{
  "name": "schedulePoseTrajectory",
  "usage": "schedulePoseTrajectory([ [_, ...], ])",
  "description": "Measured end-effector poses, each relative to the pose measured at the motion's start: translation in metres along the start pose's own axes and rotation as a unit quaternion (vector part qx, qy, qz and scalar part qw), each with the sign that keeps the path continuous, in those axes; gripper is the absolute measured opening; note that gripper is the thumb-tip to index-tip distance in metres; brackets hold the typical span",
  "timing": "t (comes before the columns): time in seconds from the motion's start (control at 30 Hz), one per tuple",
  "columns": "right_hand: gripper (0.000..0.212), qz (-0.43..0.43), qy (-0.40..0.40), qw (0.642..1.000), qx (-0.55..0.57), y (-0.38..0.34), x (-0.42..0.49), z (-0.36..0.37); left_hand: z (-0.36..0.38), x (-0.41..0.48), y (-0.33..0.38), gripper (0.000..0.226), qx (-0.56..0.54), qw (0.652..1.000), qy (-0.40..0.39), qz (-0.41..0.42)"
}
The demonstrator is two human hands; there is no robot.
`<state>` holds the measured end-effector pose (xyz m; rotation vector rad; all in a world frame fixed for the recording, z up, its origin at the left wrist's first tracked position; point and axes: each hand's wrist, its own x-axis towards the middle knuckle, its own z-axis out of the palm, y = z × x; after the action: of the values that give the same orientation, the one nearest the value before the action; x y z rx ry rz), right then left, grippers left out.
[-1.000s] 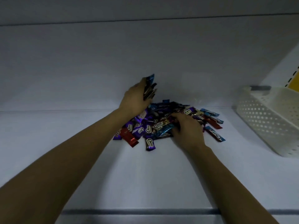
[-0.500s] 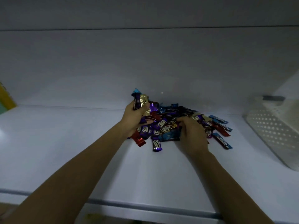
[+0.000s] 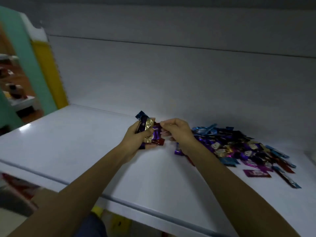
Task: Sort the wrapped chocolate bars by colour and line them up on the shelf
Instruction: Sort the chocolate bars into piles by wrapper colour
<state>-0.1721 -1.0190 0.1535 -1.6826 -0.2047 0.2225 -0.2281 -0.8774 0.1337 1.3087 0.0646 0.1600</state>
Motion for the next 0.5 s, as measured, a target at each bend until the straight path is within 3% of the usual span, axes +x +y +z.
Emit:
schedulePoseTrajectory([
  [0.13,0.015,0.004,-0.095,0.993,-0.071,-0.003,0.012,0.064,-0.066,-0.017,0.017,0.035,0.047,0.998,0.043,-0.002],
  [0.33,0.006,0.004,-0.094,0.995,-0.042,-0.004,0.034,0.124,-0.128,-0.031,0.019,0.024,0.015,0.984,0.178,0.022],
  [0.5,0.011,-0.03,-0.116,0.992,0.027,0.013,0.034,0.155,-0.134,-0.029,0.014,0.021,0.011,0.978,0.208,0.028],
])
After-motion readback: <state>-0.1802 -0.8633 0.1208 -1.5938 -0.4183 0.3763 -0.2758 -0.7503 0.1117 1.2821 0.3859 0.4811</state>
